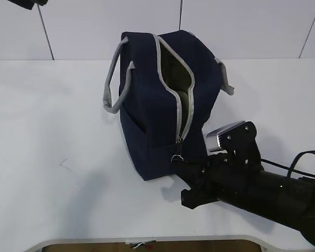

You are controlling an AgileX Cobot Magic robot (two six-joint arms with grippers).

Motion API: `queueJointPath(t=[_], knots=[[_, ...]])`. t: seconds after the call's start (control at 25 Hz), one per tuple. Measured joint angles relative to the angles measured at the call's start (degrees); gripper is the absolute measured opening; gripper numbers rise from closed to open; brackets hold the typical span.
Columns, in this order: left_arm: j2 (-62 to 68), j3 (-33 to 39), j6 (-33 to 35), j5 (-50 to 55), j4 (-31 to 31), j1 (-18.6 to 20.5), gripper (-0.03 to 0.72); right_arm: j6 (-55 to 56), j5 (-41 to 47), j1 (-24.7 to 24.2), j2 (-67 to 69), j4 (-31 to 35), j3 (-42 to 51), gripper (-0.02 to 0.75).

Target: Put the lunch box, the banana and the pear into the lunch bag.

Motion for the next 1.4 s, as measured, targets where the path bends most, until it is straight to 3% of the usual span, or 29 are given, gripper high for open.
queueJointPath(t=[0.36, 0.52, 0.76, 1.0, 1.4], knots=[[0.0, 0.0, 0.0, 0.0, -0.4, 0.0, 0.252, 0.0, 0.0, 0.0, 0.0, 0.0, 0.0, 0.070], [0.0, 0.0, 0.0, 0.0, -0.5, 0.0, 0.252, 0.1, 0.0, 0.0, 0.0, 0.0, 0.0, 0.013], [0.0, 0.0, 0.0, 0.0, -0.6, 0.0, 0.252, 1.5, 0.0, 0.0, 0.0, 0.0, 0.0, 0.013], [0.0, 0.0, 0.0, 0.0, -0.7, 0.0, 0.252, 3.2, 5.4, 0.0, -4.4, 0.0, 0.0, 0.013], [0.0, 1.3, -0.4, 0.0, 7.6, 0.0, 0.252, 3.3, 14.9, 0.0, -16.1, 0.0, 0.0, 0.013]])
